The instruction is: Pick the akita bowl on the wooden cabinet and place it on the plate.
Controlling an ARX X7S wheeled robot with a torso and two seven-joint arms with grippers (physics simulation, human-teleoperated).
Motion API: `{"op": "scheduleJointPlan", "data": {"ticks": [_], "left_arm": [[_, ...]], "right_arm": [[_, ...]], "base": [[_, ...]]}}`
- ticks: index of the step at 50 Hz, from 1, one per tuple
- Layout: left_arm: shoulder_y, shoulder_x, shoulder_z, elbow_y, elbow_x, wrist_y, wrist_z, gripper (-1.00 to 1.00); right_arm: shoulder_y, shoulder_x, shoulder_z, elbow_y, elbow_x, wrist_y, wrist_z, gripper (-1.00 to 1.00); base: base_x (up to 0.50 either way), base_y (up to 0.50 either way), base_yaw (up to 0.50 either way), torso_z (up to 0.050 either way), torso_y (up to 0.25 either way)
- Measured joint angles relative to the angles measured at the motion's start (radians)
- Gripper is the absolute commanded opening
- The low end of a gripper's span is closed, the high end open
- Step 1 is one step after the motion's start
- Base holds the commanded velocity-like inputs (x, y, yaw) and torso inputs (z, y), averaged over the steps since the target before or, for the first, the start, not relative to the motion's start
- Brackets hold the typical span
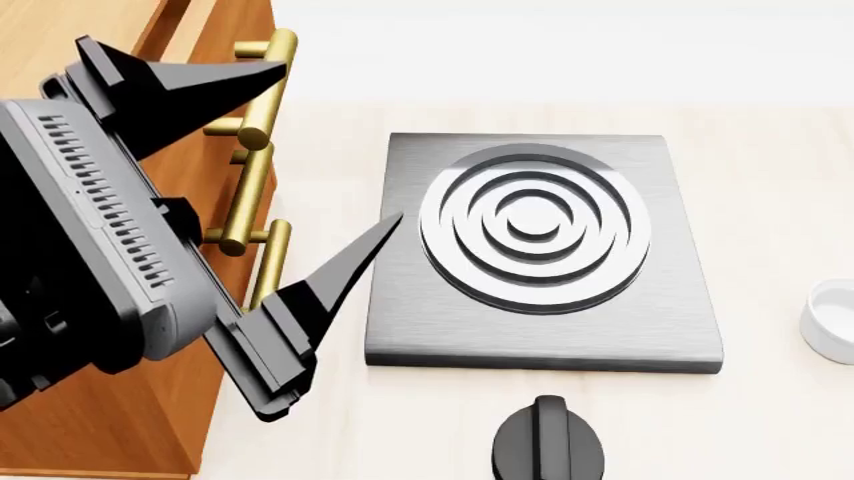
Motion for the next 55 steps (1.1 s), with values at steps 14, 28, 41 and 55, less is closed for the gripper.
{"op": "scheduleJointPlan", "data": {"ticks": [14,28,41,55], "left_arm": [[0.006,-0.004,0.004,-0.005,-0.002,0.011,-0.004,1.0],[0.007,-0.007,0.004,-0.007,-0.007,0.015,-0.009,1.0],[0.013,-0.01,0.006,-0.012,-0.009,0.024,-0.013,1.0],[0.018,-0.015,0.009,-0.014,-0.013,0.031,-0.017,1.0]], "right_arm": [[-0.002,-0.045,-0.007,0.007,0.031,-0.017,0.054,-1.0],[0.004,-0.098,0.001,0.025,0.044,-0.045,0.074,-1.0],[-0.013,-0.142,0.01,0.053,0.042,-0.067,0.078,-1.0],[-0.034,-0.179,0.014,0.07,0.025,-0.085,0.08,-1.0]], "base": [[0.0,0.0,0.0,0.001,0.0],[0.0,0.0,0.0,0.0,0.001],[0.0,0.0,0.0,0.0,0.0],[0.0,0.0,0.0,0.0,0.0]]}}
